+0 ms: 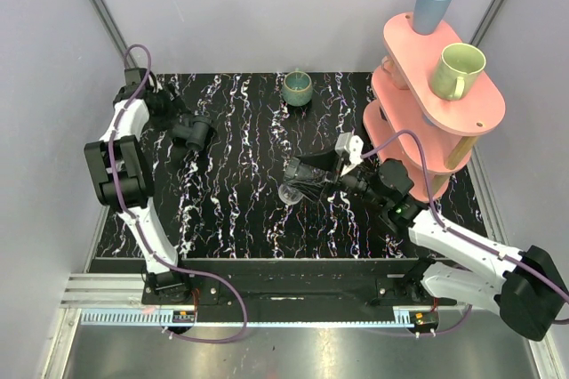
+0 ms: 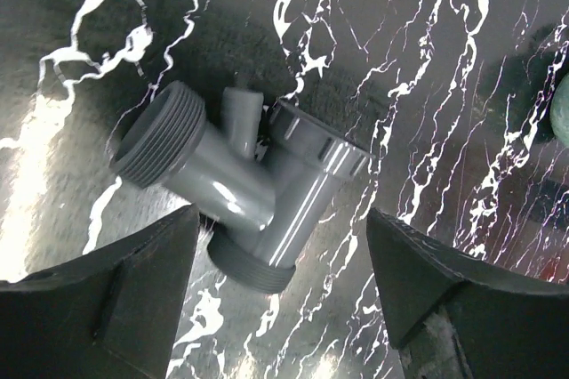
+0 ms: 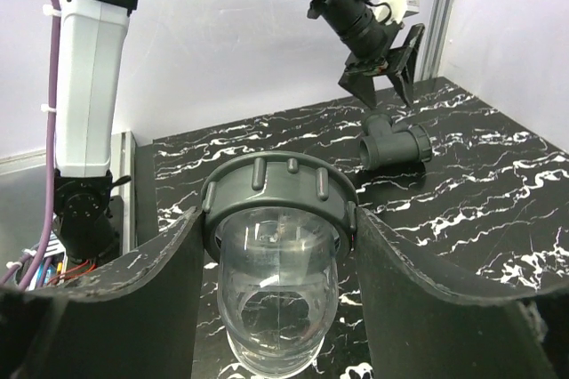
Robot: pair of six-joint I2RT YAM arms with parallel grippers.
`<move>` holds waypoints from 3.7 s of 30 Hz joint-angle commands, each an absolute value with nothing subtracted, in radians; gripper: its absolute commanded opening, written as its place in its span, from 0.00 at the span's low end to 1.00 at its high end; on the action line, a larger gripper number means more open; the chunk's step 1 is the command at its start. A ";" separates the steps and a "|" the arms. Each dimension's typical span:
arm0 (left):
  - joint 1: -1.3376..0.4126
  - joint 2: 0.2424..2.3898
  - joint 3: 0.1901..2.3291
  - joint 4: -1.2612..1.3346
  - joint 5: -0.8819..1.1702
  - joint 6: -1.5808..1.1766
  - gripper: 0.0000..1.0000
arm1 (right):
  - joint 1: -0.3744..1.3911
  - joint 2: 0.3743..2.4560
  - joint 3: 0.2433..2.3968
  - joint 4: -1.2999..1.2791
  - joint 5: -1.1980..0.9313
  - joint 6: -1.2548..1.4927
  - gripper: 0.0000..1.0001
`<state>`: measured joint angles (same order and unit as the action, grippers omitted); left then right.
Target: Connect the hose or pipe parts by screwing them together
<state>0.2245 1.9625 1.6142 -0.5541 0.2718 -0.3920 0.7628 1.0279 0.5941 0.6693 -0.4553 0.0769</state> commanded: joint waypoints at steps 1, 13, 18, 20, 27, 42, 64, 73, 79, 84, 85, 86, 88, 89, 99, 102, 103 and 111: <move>0.218 2.032 1.683 -0.473 0.357 -0.393 0.80 | 0.761 1.048 0.598 0.730 -0.446 0.077 0.33; 0.135 1.870 1.284 -0.259 0.404 -0.459 0.80 | 0.761 1.069 0.597 0.753 -0.456 0.072 0.33; -0.010 1.735 1.125 -0.163 0.405 -0.483 0.80 | 0.761 1.063 0.594 0.747 -0.453 0.069 0.33; -0.055 1.694 1.094 -0.146 0.429 -0.483 0.80 | 0.761 1.057 0.594 0.739 -0.445 0.064 0.33; 0.046 1.738 1.377 -0.382 0.187 -0.411 0.77 | 0.761 1.061 0.594 0.742 -0.443 0.068 0.33; 0.104 2.236 1.916 -0.466 0.369 -0.403 0.73 | 0.761 1.095 0.615 0.715 -0.436 0.038 0.33; -0.182 1.947 1.409 -0.233 0.779 -0.204 0.75 | 0.762 1.000 0.598 0.678 -0.433 0.051 0.33; -0.206 1.672 1.228 -0.198 0.505 -0.348 0.79 | 0.761 0.985 0.594 0.673 -0.426 0.055 0.33; -0.212 1.534 1.074 -0.284 0.232 -0.492 0.73 | 0.762 0.989 0.600 0.678 -0.423 0.054 0.33; -0.218 1.459 0.947 -0.223 0.204 -0.534 0.66 | 0.762 0.992 0.604 0.678 -0.428 0.057 0.33; -0.218 1.457 0.924 -0.215 0.206 -0.534 0.65 | 0.762 0.989 0.604 0.677 -0.428 0.060 0.33; -0.218 1.459 0.917 -0.210 0.207 -0.529 0.65 | 0.762 0.989 0.604 0.676 -0.429 0.061 0.33; -0.218 1.471 0.899 -0.199 0.213 -0.525 0.60 | 0.762 0.988 0.604 0.677 -0.433 0.067 0.33; -0.218 1.485 0.894 -0.192 0.222 -0.523 0.59 | 0.761 0.986 0.604 0.676 -0.434 0.069 0.33; -0.218 1.634 0.940 -0.144 0.360 -0.450 0.48 | 0.761 0.982 0.614 0.664 -0.443 0.080 0.33; -0.218 1.658 1.000 -0.190 0.324 -0.397 0.42 | 0.762 0.996 0.617 0.675 -0.451 0.087 0.33; -0.216 1.670 1.014 -0.208 0.312 -0.367 0.40 | 0.762 0.996 0.618 0.675 -0.457 0.089 0.33; -0.152 1.715 1.190 -0.432 0.097 -0.311 0.72 | 0.762 0.965 0.617 0.655 -0.451 0.097 0.37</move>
